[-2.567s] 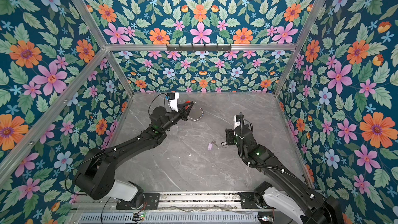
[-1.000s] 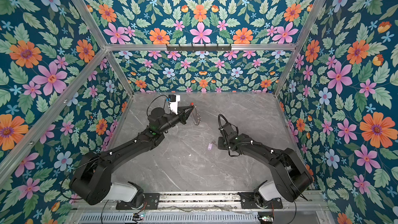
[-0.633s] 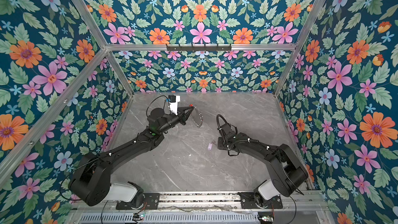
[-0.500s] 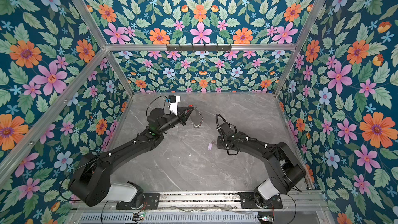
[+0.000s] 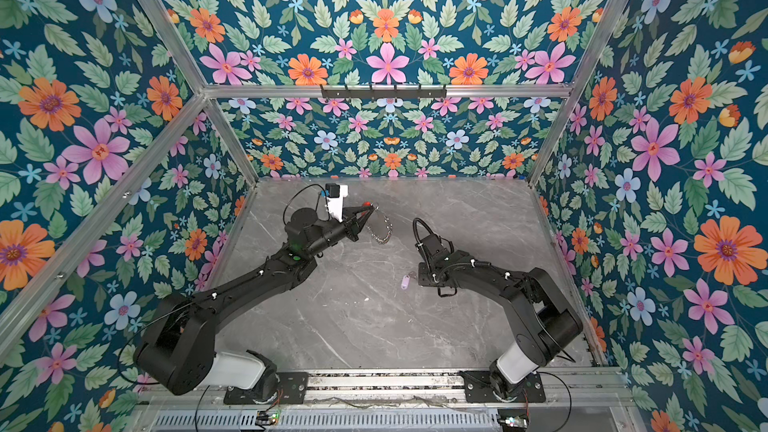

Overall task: Put the keys on the keyring
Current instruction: 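Lower the right gripper onto the black-tag key and grasp its ring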

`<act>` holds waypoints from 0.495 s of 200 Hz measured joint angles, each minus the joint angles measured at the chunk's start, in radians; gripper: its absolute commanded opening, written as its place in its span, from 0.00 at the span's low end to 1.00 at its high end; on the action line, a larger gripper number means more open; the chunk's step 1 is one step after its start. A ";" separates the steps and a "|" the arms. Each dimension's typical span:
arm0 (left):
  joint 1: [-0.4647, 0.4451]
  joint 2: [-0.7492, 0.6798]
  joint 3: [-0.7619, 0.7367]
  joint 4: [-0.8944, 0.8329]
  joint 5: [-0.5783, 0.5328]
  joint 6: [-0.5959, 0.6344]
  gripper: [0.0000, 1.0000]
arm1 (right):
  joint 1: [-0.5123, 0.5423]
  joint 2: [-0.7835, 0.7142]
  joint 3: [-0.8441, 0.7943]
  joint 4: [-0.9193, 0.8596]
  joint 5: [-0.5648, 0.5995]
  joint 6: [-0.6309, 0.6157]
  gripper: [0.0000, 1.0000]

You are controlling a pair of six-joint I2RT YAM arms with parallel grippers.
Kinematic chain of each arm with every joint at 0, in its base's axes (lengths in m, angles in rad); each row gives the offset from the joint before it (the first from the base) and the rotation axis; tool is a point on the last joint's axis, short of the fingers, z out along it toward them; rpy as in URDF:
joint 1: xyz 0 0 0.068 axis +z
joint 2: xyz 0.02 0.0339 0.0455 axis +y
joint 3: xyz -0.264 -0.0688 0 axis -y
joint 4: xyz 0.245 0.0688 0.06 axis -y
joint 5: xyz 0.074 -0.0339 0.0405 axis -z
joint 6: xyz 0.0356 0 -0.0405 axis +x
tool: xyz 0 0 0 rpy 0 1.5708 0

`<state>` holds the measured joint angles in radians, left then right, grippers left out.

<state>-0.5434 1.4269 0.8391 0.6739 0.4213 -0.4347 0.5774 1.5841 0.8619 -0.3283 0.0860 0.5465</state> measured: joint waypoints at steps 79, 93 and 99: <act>0.000 0.007 0.000 0.007 0.020 -0.004 0.00 | 0.000 0.043 0.022 0.000 0.006 -0.026 0.15; 0.001 0.005 0.000 0.007 0.021 -0.004 0.00 | 0.000 0.045 0.026 0.002 0.008 -0.027 0.13; 0.001 0.003 0.000 0.007 0.021 -0.004 0.00 | 0.000 0.046 0.026 0.002 0.009 -0.032 0.13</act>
<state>-0.5423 1.4303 0.8391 0.6807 0.4419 -0.4389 0.5777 1.6299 0.8879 -0.3267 0.0948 0.5148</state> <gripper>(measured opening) 0.050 0.137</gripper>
